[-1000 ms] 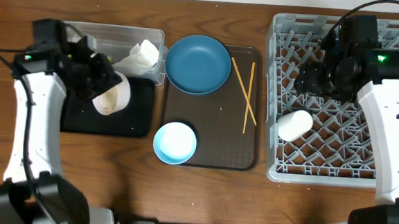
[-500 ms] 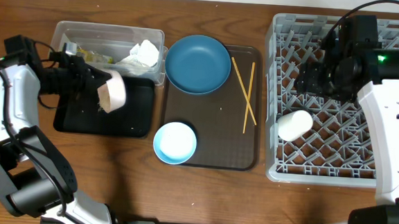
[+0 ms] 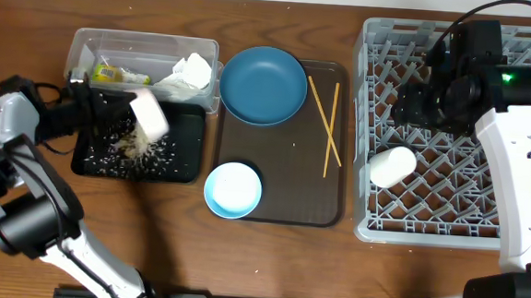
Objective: Sort waste into correct bins and load items into the dishwasher rack
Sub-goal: 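Tip the pink bowl to pour the rice onto the black tray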
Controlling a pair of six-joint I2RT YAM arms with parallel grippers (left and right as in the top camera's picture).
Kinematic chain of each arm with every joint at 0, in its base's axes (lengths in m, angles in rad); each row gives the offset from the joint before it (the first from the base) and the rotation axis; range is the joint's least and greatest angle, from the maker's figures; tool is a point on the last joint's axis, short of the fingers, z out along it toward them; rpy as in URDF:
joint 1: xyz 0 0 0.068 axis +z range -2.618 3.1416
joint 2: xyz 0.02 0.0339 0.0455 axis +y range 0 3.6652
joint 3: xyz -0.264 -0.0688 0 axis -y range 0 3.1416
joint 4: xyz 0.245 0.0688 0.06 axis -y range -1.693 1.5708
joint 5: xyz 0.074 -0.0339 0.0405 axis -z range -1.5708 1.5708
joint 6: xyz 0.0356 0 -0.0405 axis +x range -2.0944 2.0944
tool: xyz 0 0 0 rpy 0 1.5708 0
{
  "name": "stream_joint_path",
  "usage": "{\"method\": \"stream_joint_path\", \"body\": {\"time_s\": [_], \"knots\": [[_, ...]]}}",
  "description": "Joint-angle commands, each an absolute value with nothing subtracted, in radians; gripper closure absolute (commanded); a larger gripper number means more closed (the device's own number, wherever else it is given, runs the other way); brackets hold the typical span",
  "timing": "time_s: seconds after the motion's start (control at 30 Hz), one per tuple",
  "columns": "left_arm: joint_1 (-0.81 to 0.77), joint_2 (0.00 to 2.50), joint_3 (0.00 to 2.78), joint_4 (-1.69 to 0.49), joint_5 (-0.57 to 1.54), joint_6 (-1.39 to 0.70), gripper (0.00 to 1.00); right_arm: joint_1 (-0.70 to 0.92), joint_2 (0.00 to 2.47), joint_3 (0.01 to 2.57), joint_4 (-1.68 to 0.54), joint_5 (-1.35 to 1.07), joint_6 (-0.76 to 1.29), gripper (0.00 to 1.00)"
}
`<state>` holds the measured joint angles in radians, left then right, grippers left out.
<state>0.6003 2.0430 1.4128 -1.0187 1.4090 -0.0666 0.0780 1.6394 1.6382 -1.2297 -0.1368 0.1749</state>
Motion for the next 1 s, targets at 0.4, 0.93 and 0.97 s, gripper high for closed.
{"method": "stream_joint_path", "body": {"time_s": [0.4, 0.93, 0.97], "knots": [[0.599, 2.063, 1.408, -1.073, 1.563, -0.026, 0.94, 0.093, 1.618, 1.655, -1.227, -0.127, 0.152, 0.31], [0.599, 2.063, 1.408, -1.098, 1.564, -0.027, 0.94, 0.093, 1.618, 1.655, -1.228, -0.127, 0.152, 0.31], [0.599, 2.063, 1.408, -1.100, 1.564, -0.027, 0.94, 0.093, 1.618, 1.655, -1.228, -0.127, 0.152, 0.31]]}}
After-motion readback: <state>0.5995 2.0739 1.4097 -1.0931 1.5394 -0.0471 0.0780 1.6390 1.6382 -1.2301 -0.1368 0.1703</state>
